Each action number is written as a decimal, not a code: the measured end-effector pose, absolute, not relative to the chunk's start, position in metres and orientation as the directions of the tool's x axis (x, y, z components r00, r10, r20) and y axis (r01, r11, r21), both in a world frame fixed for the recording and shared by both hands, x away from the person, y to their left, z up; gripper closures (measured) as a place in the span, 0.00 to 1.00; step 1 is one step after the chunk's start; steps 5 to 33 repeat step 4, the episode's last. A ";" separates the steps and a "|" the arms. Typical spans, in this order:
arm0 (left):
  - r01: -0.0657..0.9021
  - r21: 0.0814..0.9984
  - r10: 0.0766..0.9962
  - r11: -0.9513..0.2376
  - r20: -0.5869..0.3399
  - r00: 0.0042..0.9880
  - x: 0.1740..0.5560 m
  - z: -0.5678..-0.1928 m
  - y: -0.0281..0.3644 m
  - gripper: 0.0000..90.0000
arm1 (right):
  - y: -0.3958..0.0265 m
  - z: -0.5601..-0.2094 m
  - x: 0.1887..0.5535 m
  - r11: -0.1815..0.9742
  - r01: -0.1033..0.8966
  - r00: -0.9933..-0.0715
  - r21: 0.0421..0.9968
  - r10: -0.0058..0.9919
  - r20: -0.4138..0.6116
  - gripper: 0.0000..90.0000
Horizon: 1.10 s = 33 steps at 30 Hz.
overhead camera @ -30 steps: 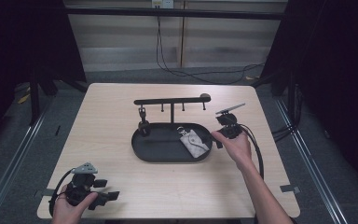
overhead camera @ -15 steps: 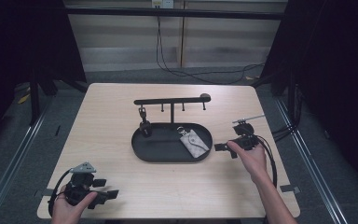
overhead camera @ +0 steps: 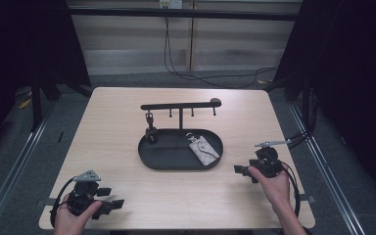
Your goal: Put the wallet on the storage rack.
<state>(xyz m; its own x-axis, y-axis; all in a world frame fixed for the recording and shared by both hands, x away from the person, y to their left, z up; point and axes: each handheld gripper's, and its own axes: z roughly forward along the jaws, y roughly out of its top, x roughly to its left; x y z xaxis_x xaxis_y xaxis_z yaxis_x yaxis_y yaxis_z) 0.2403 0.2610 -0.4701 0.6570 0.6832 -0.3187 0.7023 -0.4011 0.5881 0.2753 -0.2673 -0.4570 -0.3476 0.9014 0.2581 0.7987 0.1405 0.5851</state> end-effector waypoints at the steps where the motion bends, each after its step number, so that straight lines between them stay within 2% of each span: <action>1: 0.701 0.593 0.685 -0.396 -0.318 0.656 0.240 -0.470 0.261 0.29 | -0.268 -0.458 0.272 0.137 0.799 -0.348 0.586 0.900 0.263 0.27; 4: 0.700 0.598 0.681 -0.390 -0.325 0.656 0.240 -0.470 0.261 0.29 | -0.273 -0.464 0.261 0.133 0.784 -0.345 0.606 0.906 0.247 0.26; 33: 0.700 0.598 0.681 -0.390 -0.325 0.656 0.240 -0.470 0.261 0.29 | -0.273 -0.464 0.261 0.133 0.784 -0.345 0.606 0.906 0.247 0.26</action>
